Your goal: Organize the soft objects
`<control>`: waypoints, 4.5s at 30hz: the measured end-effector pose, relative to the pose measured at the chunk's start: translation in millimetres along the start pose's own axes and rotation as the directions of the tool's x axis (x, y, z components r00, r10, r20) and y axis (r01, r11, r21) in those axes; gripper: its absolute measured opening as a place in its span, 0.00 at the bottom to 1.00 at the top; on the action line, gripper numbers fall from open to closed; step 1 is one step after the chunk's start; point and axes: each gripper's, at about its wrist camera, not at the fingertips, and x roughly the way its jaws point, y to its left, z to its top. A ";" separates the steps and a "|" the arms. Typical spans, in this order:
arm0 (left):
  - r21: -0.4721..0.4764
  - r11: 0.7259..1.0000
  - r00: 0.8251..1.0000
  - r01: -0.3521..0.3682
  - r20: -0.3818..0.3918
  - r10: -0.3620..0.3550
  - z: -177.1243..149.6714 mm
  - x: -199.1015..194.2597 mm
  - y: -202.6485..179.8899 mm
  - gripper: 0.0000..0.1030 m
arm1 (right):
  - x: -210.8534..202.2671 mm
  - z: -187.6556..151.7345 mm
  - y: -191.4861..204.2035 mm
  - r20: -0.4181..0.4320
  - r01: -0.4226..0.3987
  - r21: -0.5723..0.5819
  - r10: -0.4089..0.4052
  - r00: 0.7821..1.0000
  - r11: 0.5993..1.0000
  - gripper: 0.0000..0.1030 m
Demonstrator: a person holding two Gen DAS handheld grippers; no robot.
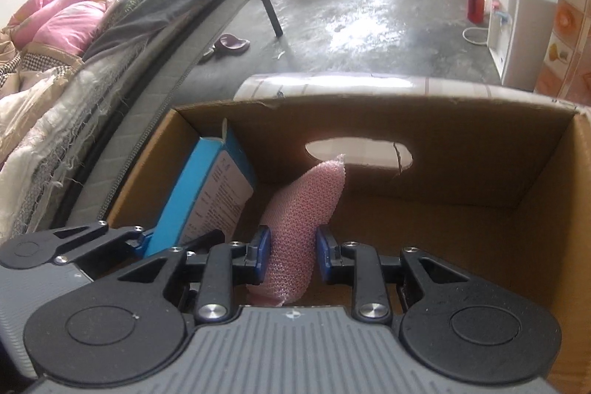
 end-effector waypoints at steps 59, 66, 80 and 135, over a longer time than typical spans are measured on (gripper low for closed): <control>0.107 0.913 0.862 0.393 0.303 -0.406 -147.0 -251.2 -60.9 1.00 | -387.6 -302.6 -108.9 0.611 0.211 0.188 -0.283 0.739 0.959 1.00; 0.224 0.833 0.792 0.506 0.262 -0.551 -170.7 -268.9 -115.4 1.00 | -390.2 -356.0 -147.7 0.596 0.188 0.331 -0.359 0.718 0.925 1.00; 0.490 0.722 0.716 0.489 0.248 -0.653 -156.6 -225.4 -300.6 1.00 | -369.9 -337.2 -281.6 0.579 -0.007 0.493 -0.322 0.749 0.870 0.94; 0.163 0.711 0.728 0.684 -0.081 -0.681 -124.4 -109.4 -351.3 0.92 | -242.6 -287.5 -366.7 0.328 -0.380 0.585 0.220 0.919 0.716 0.71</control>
